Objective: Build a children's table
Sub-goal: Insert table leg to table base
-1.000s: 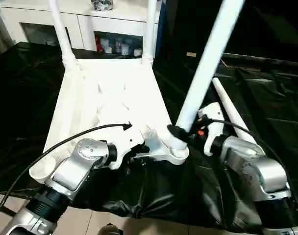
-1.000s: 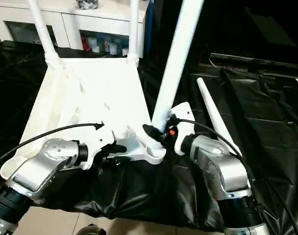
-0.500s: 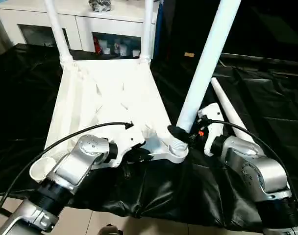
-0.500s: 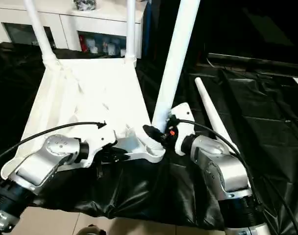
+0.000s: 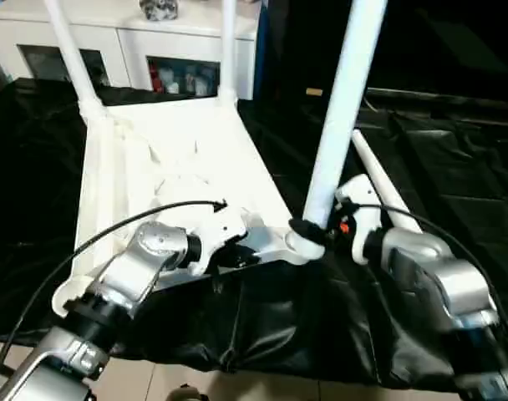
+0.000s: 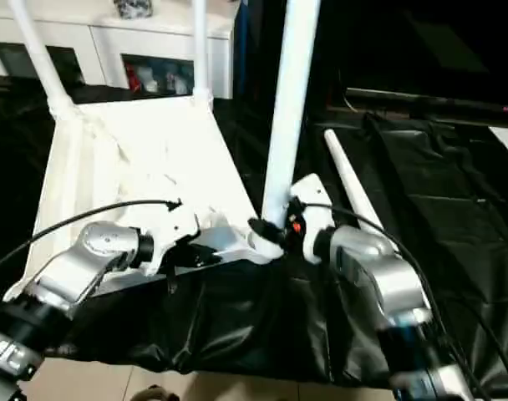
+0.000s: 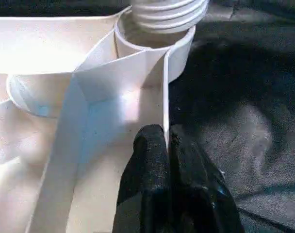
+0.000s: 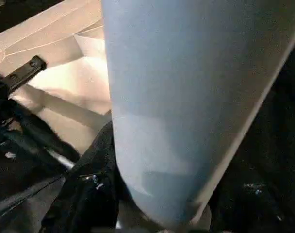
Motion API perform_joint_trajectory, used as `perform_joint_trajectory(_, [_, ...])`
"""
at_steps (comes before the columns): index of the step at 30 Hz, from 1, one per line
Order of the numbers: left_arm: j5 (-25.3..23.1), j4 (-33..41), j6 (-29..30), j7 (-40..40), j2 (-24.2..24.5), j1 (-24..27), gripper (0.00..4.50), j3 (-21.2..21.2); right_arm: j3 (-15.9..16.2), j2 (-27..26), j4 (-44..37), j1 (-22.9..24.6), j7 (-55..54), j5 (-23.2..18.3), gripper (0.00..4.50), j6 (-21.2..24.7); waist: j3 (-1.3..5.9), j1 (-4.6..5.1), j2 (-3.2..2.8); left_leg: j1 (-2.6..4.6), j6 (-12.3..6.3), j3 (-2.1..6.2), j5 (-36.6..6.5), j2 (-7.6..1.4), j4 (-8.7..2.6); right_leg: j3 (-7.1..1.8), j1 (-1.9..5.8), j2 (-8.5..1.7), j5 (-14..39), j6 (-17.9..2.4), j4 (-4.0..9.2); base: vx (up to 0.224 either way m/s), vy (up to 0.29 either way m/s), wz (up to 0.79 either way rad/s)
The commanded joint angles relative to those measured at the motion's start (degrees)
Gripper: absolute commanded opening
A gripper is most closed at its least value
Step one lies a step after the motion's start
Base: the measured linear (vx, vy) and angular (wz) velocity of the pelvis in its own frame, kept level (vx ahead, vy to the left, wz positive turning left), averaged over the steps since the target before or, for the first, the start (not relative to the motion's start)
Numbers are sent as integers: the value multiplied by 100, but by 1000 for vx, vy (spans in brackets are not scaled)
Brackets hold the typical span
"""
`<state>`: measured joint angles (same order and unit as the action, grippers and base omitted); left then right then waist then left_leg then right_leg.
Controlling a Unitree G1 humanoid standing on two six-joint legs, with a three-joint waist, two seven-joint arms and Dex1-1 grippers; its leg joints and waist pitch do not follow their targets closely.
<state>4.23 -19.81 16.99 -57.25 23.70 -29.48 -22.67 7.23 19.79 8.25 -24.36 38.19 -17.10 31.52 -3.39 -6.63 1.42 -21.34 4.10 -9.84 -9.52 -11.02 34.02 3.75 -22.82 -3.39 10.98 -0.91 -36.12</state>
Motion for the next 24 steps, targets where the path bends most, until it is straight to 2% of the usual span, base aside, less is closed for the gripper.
perform_joint_trajectory(1, [243, 10, -241, -179, -88, -111, 0, 153, -24, -36, 306, -133, 35, 80, 191, -115, 380, -16, -24, 94, 162, 83, -1449, -207, -404, -298, 241, -503, 1789, -812, 541, 0, 0, 0])
perform_joint_trajectory(3, [186, -136, -341, -185, -126, -146, 0, 174, 2, -81, 529, -238, 89, 117, 191, -179, 383, -11, -3, 90, 145, 77, -1406, -207, -403, -297, 247, -497, 1686, -843, 532, 0, 0, 0])
perform_joint_trajectory(6, [146, -281, -378, -131, -166, -209, 0, 204, 57, -95, 640, -286, 179, 128, 191, -180, 381, -23, -4, 84, 112, 71, -1357, -208, -399, -300, 257, -504, 1616, -875, 521, 0, 0, 0])
perform_joint_trajectory(8, [131, -370, -413, -127, -193, -252, 0, 234, 64, -113, 692, -302, 232, 96, 191, -176, 382, -28, 8, 86, 108, 69, -1361, -206, -398, -297, 257, -510, 1698, -847, 530, 0, 0, 0])
perform_joint_trajectory(14, [49, -645, -533, -5, -268, -403, 0, 321, 75, -122, 842, -288, 313, 114, 191, -219, 362, -58, -3, 108, 118, 72, -1481, -209, -408, -300, 225, -520, 2093, -718, 583, 0, 0, 0])
perform_joint_trajectory(18, [73, -578, -520, -67, -263, -396, 0, 323, -43, -180, 973, -273, 242, 92, 191, -347, 363, -55, -7, 104, 140, 88, -1560, -213, -419, -292, 218, -527, 2290, -656, 597, 0, 0, 0])
perform_joint_trajectory(24, [32, -690, -606, -78, -298, -420, 0, 334, -430, -306, 1203, -78, 170, -134, 191, -506, 370, -61, -1, 94, 90, 75, -1456, -217, -415, -297, 223, -525, 2010, -763, 575, 0, 0, 0])
